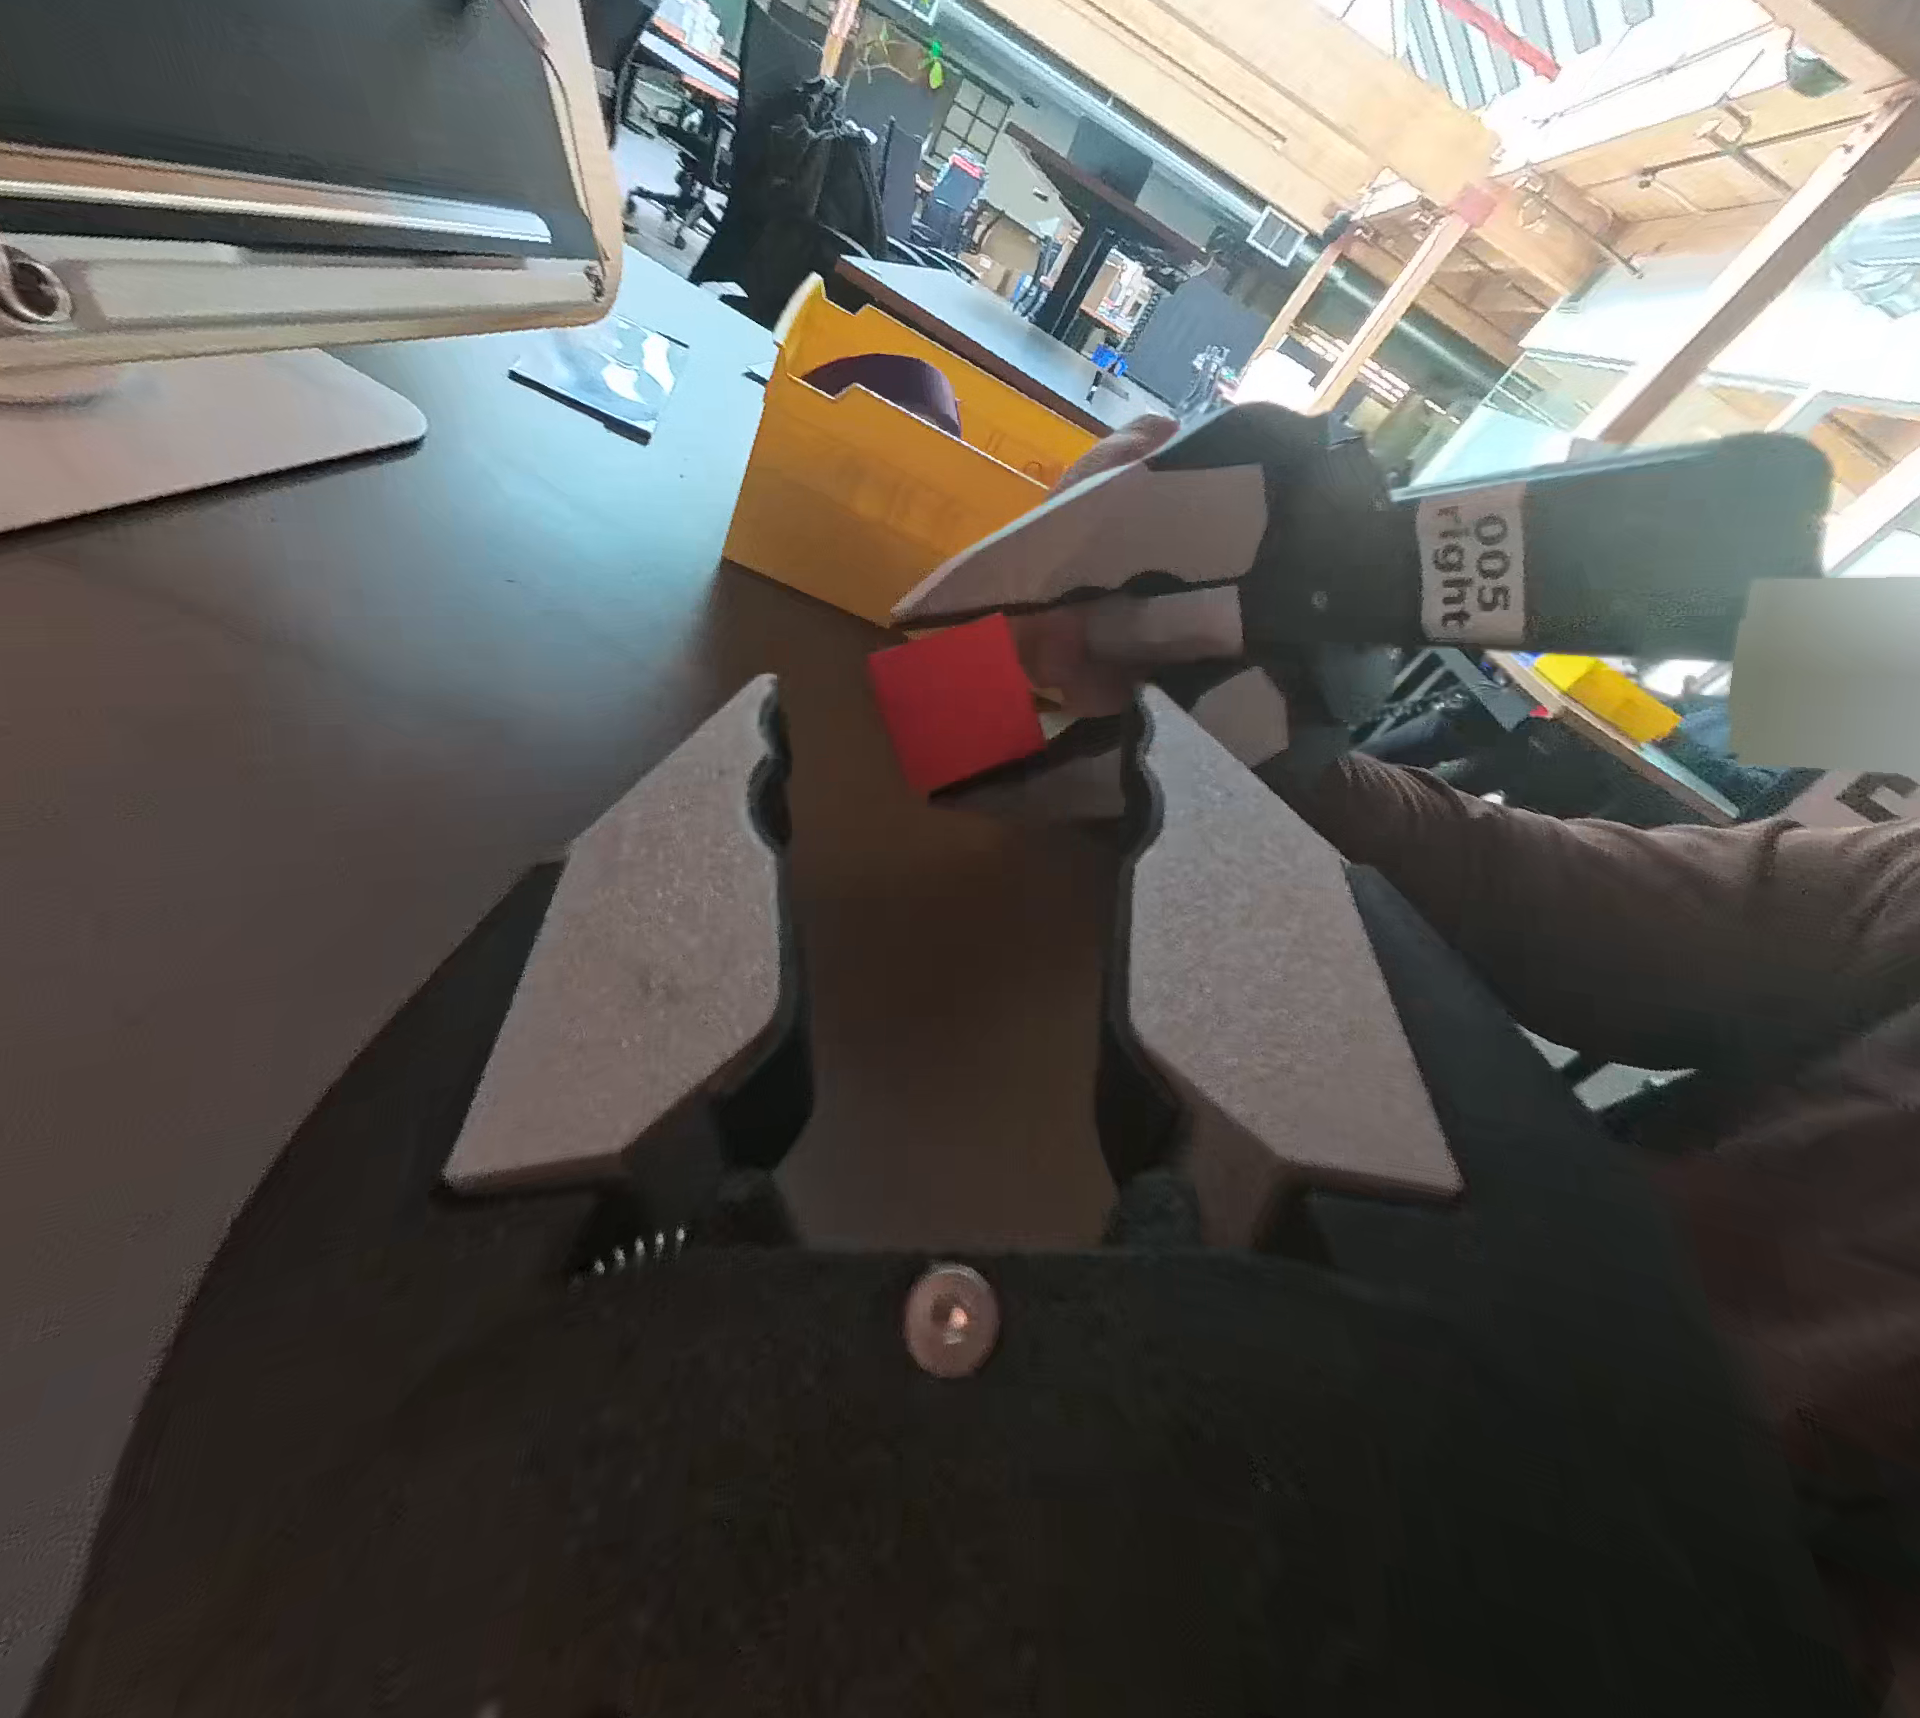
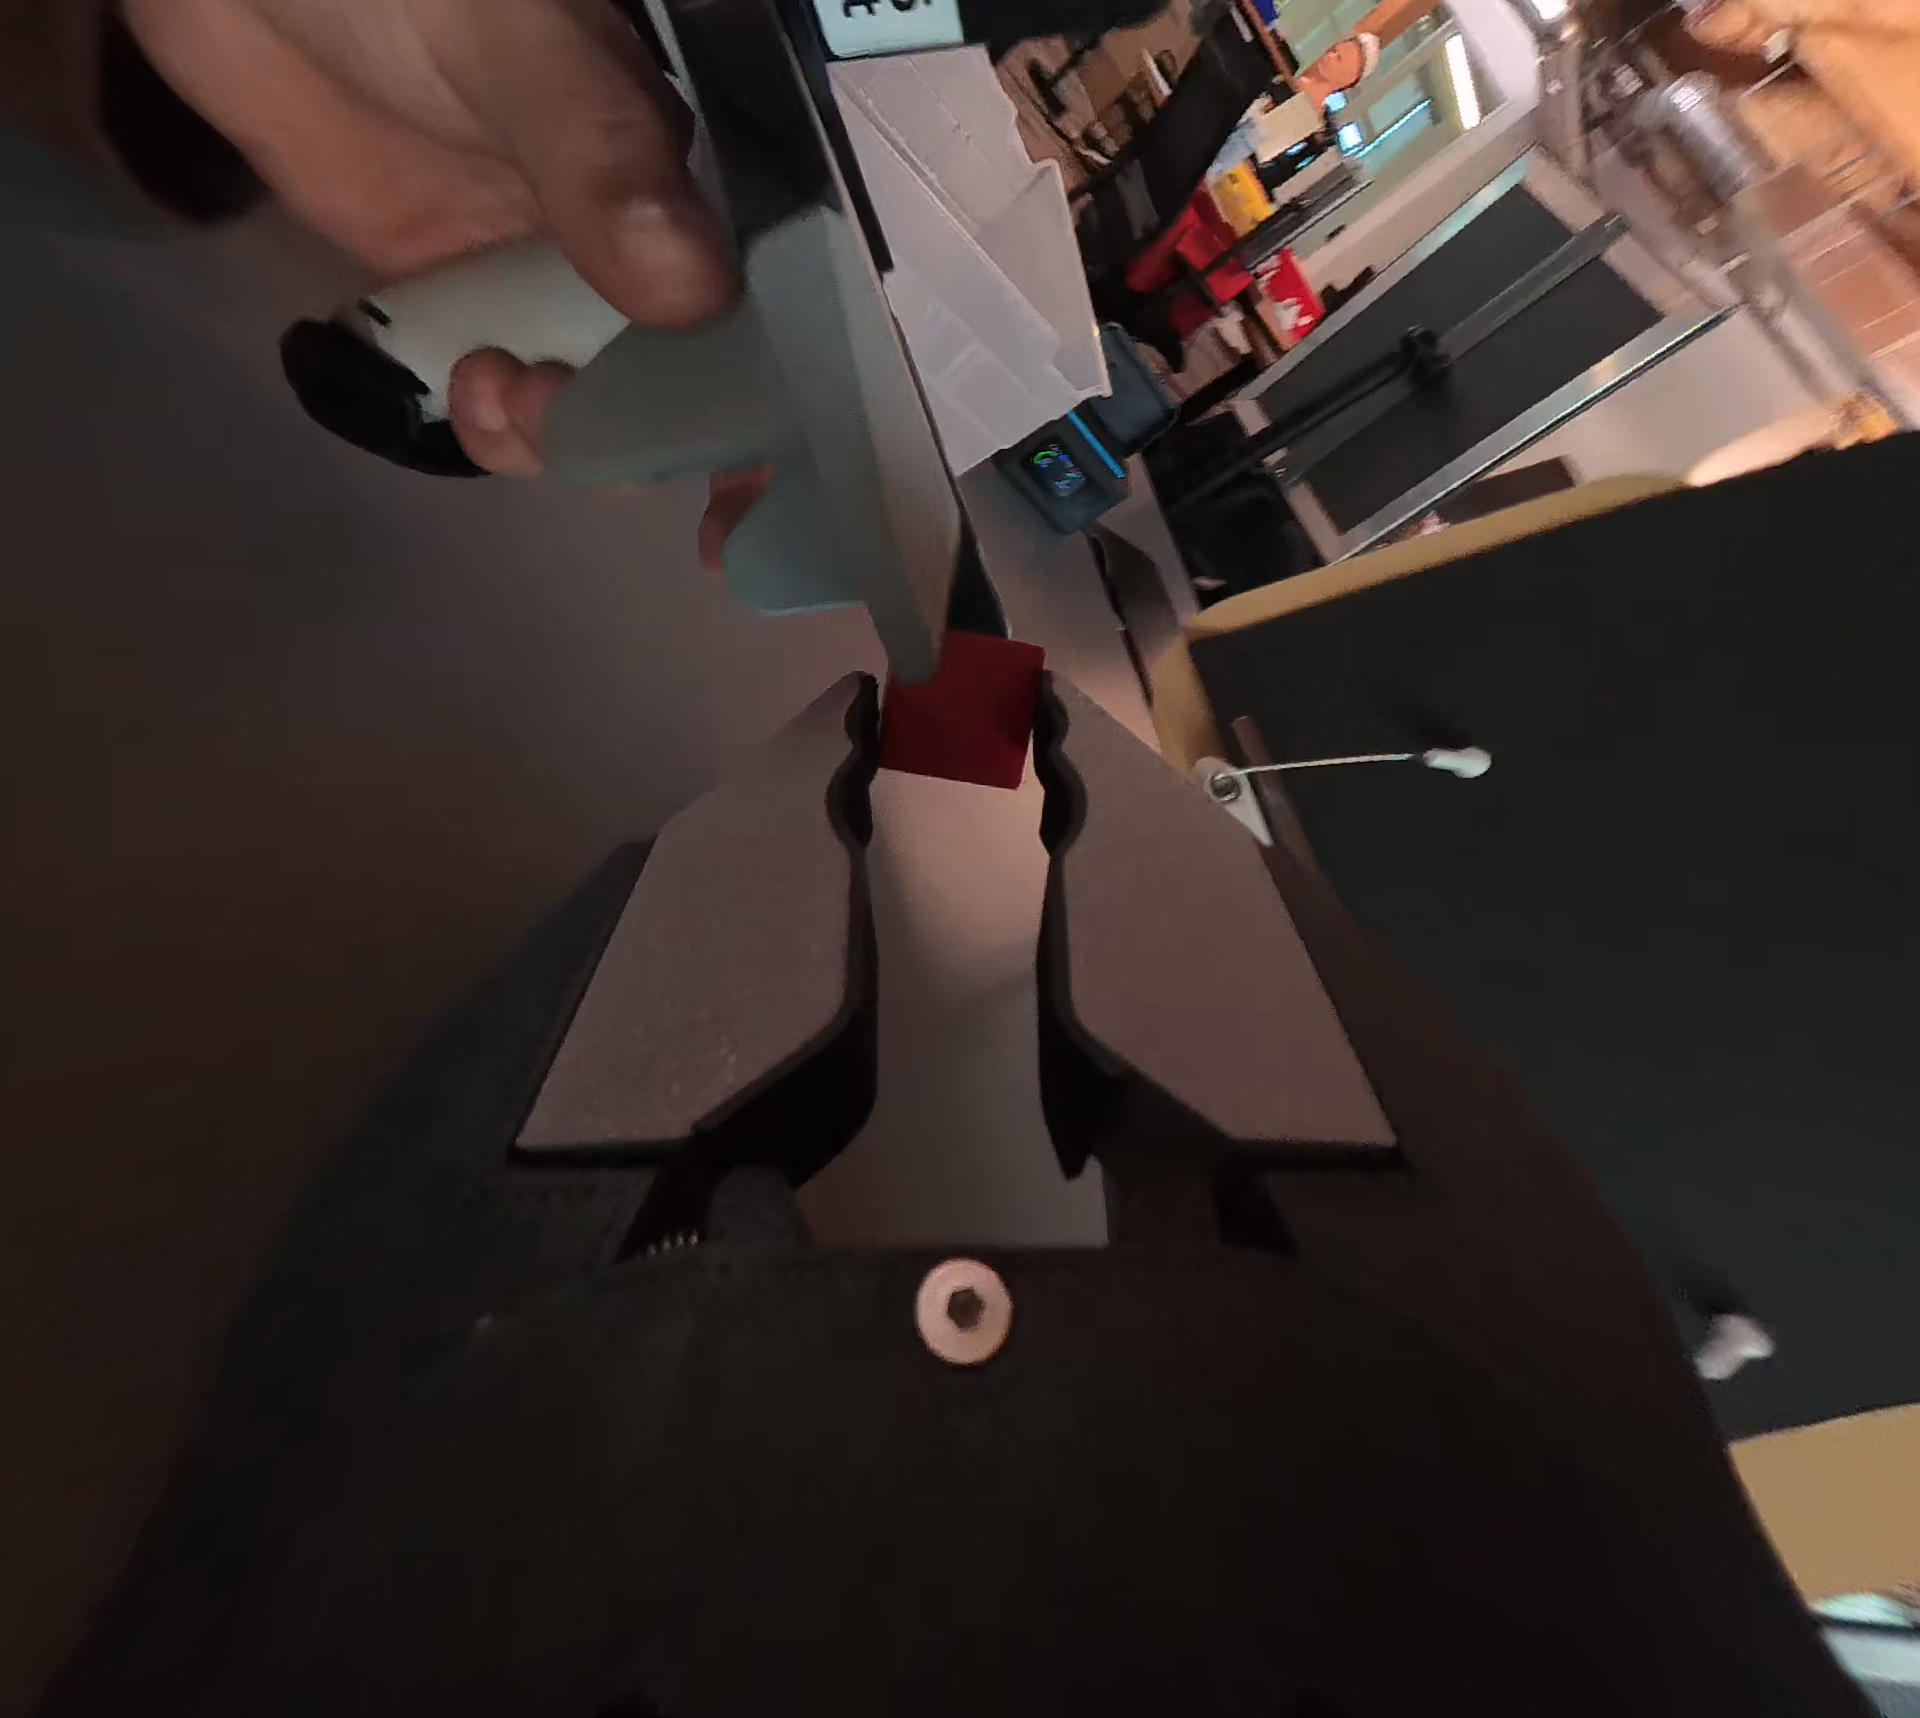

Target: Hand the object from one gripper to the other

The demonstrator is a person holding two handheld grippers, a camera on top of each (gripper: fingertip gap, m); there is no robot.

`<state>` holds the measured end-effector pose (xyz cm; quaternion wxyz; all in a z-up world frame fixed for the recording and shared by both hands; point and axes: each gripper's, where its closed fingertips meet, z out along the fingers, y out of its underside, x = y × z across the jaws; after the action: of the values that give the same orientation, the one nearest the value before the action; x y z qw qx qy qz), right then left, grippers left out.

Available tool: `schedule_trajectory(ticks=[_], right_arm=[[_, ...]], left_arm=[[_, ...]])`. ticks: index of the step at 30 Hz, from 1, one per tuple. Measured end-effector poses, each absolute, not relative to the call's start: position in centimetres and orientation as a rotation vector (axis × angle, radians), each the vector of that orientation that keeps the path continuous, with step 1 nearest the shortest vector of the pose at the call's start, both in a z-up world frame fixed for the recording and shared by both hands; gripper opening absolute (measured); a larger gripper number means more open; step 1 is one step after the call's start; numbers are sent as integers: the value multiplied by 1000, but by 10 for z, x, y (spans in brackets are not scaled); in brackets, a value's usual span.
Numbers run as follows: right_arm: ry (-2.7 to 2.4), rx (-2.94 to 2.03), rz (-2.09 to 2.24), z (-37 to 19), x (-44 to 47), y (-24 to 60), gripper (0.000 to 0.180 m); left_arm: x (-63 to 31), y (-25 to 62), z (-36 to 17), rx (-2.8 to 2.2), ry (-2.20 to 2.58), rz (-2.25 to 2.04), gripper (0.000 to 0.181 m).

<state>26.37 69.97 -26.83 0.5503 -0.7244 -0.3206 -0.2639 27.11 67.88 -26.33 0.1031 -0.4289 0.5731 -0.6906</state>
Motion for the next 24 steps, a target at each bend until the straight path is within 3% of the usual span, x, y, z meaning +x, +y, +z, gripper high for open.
schedule_trajectory(ticks=[2,3,7,16,22,24], right_arm=[[-771,-1693,-679,-267,262,701,27],[-768,-1694,-695,-268,263,701,26],[-739,-1749,-653,-276,269,699,27],[-330,-1816,311,-271,261,695,68],[-180,-1648,878,-250,249,686,56],[-213,-1596,1093,-245,235,676,40]], left_arm=[[270,676,-267,-1238,1732,-2010,32],[270,677,-270,-1229,1749,-1972,27],[271,683,-273,-1121,1794,-1799,26],[277,697,-258,-610,1707,-1117,25],[263,669,-245,-214,1610,-977,26],[258,663,-241,-152,1585,-1000,26]])
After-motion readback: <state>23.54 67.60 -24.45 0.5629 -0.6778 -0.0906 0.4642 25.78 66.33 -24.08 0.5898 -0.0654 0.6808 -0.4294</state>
